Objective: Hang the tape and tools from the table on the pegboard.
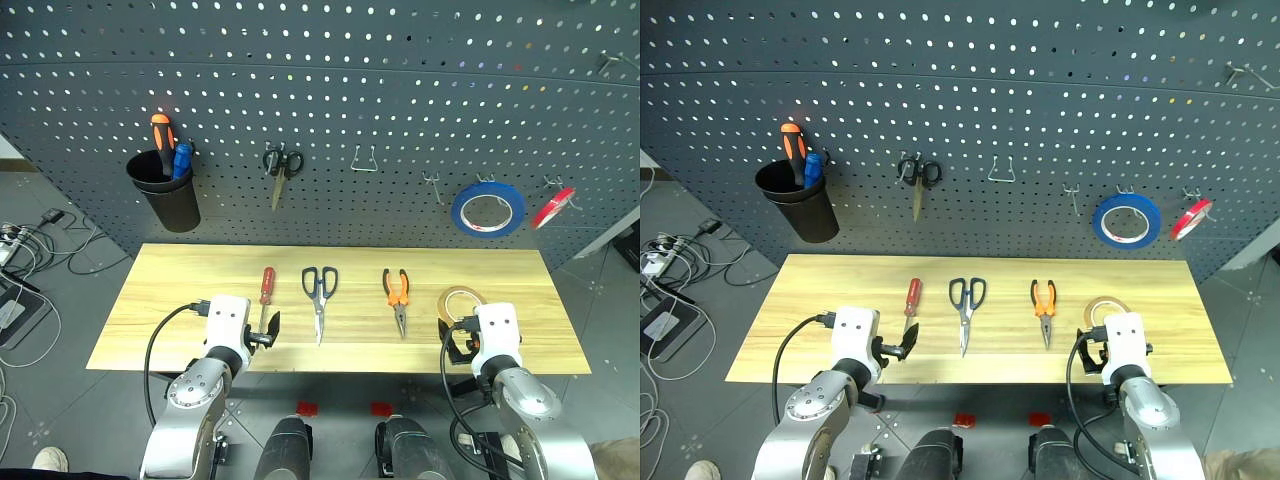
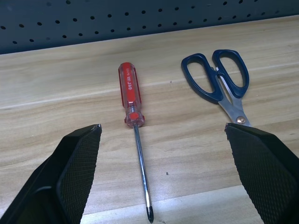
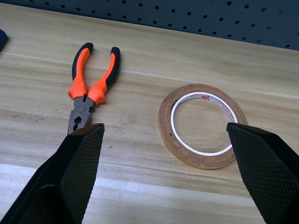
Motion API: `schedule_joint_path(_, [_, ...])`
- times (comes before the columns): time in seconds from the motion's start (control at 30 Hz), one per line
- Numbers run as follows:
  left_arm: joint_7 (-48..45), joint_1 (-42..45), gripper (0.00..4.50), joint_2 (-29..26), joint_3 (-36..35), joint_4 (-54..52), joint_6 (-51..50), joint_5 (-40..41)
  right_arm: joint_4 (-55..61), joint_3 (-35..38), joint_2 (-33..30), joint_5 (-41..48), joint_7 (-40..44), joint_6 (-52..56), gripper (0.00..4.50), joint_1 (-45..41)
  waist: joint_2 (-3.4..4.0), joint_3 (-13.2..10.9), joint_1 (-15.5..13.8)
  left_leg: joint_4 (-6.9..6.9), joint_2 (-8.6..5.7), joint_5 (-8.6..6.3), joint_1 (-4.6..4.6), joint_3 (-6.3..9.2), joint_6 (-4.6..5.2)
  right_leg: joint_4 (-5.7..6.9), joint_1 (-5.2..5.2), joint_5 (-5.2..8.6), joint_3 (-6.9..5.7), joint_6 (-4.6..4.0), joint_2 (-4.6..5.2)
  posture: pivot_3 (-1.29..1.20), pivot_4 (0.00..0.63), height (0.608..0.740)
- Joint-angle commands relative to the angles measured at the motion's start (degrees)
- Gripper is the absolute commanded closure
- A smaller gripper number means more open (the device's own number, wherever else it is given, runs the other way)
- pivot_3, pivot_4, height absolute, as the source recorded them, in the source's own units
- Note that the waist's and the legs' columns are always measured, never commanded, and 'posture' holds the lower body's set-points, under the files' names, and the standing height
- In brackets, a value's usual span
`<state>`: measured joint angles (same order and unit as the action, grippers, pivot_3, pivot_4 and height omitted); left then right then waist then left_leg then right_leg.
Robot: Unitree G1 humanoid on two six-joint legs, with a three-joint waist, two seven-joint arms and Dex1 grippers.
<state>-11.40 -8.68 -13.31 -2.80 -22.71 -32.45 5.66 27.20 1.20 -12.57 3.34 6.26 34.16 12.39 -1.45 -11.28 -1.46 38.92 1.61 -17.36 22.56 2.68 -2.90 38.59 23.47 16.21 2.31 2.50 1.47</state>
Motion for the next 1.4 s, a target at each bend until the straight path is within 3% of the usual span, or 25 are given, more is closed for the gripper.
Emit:
schedule_joint_path(0.03, [-0.7,1.1,0.03,-0.5,-0.6,-2.0,-0.3,0.9,1.3,0.8,-1.0,0.2,1.2,-0.6,0.00,-0.9,0.02,-0.1,0.0,0.00,0.00,0.00,0.00,0.00,0.00,0.00,-0.01,0.00,0.00,0.00,0.00,0.10,0.231,0.740])
schedule_joint_path(0.2, [-6.4,6.8,0.03,-3.0,2.5,1.0,0.2,2.2,-1.4,1.0,-2.4,1.8,4.6,-1.7,0.00,-3.8,0.24,-0.5,0.0,0.00,-0.02,0.00,-0.04,0.01,0.00,0.01,-0.05,0.00,-0.02,0.00,-0.01,0.10,0.249,0.740])
schedule_joint_path(0.43, [-21.6,19.5,0.03,-5.5,13.1,8.8,4.8,3.9,-8.6,0.8,-5.4,3.1,9.5,-2.2,0.00,-9.4,0.55,-2.6,0.2,0.02,-0.06,0.00,-0.18,-0.04,0.01,0.04,-0.18,0.00,0.03,0.00,0.00,0.08,0.316,0.740])
schedule_joint_path(0.57, [-28.2,27.4,0.03,-5.0,19.6,17.2,11.6,1.4,-13.4,1.8,-6.6,3.1,10.7,-3.3,0.00,-13.0,0.61,-4.1,0.4,0.02,-0.02,0.00,-0.17,-0.02,0.02,0.07,-0.15,0.00,0.03,-0.01,-0.07,0.07,0.346,0.740])
schedule_joint_path(0.8, [-34.7,39.1,0.03,-1.1,25.0,33.8,24.2,-2.2,-20.4,2.6,-7.8,2.9,11.6,-5.4,0.00,-17.9,0.59,-6.3,1.1,0.09,-0.03,0.01,0.05,-0.05,0.02,0.23,0.07,0.00,0.03,-0.01,-0.07,0.05,0.379,0.740])
schedule_joint_path(1.13, [-39.4,44.5,0.03,4.2,26.6,47.0,35.8,-5.0,-27.2,3.5,-5.2,3.0,9.3,-6.3,0.00,-22.0,0.48,-7.9,1.8,0.11,0.01,0.02,0.27,-0.06,0.03,0.36,0.39,0.00,0.08,-0.01,-0.07,0.05,0.405,0.740])
schedule_joint_path(1.4, [-40.2,46.2,0.03,5.7,25.9,50.6,38.6,-6.0,-33.0,3.1,-3.2,3.1,9.7,-7.4,0.00,-23.8,0.49,-8.6,1.7,0.11,0.01,0.04,0.43,-0.12,0.04,0.39,0.60,-0.01,0.13,0.00,-0.07,0.07,0.413,0.740])
